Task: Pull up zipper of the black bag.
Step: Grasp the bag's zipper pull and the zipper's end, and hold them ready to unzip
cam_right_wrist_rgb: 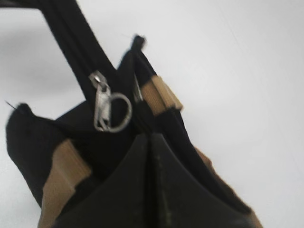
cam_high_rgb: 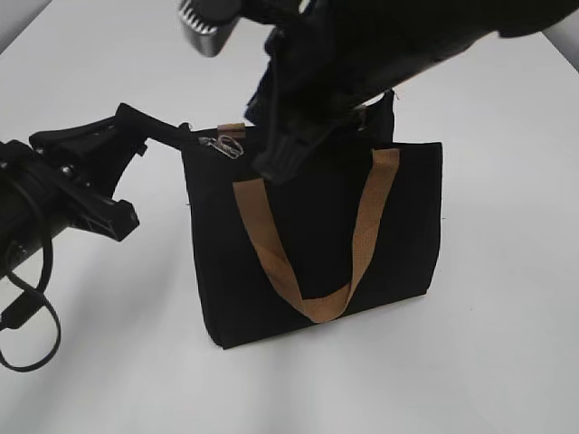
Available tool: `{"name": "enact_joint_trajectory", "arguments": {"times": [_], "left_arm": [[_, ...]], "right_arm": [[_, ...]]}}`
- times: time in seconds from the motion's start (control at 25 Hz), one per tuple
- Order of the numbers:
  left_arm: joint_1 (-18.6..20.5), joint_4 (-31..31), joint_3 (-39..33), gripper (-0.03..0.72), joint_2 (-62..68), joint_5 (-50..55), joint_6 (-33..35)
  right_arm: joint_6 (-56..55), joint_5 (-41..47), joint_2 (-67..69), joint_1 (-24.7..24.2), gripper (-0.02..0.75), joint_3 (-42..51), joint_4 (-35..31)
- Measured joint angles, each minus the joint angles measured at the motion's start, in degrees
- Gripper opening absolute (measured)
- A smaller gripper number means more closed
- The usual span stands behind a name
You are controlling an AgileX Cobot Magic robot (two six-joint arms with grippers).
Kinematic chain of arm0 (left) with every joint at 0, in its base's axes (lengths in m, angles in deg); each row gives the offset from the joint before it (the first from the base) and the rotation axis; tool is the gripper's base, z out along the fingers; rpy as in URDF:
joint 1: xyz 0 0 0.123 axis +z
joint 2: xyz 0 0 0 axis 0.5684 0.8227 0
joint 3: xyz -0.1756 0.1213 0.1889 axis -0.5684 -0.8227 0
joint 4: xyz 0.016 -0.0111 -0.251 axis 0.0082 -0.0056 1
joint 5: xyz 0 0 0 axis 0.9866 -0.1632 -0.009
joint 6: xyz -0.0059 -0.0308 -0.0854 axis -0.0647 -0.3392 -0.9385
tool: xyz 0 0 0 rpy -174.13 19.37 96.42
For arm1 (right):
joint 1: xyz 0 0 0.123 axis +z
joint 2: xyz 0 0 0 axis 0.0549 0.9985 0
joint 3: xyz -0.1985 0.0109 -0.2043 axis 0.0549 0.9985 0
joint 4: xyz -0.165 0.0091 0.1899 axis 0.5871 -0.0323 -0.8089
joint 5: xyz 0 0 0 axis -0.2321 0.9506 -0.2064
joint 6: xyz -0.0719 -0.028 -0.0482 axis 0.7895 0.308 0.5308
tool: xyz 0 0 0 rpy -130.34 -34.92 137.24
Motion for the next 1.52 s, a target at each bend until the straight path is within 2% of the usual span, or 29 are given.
{"name": "enact_joint_trajectory", "arguments": {"times": [0.12,0.2,0.28,0.44,0.64,0.72,0.8,1.04,1.52], "left_arm": [[0.0,-1.2,0.0,0.011,0.0,-1.8,0.0],[0.0,-1.4,0.0,0.011,0.0,-1.9,0.0],[0.0,-1.5,0.0,0.011,0.0,-2.1,0.0],[0.0,-1.5,0.0,0.011,0.0,-2.1,0.0],[0.0,-1.5,0.0,0.011,0.0,-2.2,0.0],[0.0,-1.6,0.0,0.011,0.0,-2.2,-0.1],[0.0,-1.6,0.0,0.011,0.0,-2.2,-0.1],[0.0,-1.6,0.0,0.011,0.0,-1.9,-0.1],[0.0,0.6,0.0,0.011,0.0,4.1,-0.1]], "right_arm": [[4.6,-2.6,1.6,1.7,0.131,0.0,0.0],[5.7,-2.9,2.2,1.8,0.239,0.0,0.0],[6.1,-3.1,2.5,1.8,0.307,0.0,-0.4],[6.2,-3.2,2.6,1.8,0.347,0.0,-2.9],[6.3,-3.5,3.3,1.8,0.351,0.0,-4.5],[6.4,-3.8,4.2,1.8,0.341,0.0,-4.7],[6.5,-4.4,4.9,1.8,0.291,0.0,-4.8],[6.6,-5.3,5.1,1.8,0.014,0.0,-4.8],[6.7,-3.7,4.3,1.6,-0.001,0.0,-0.4]]}}
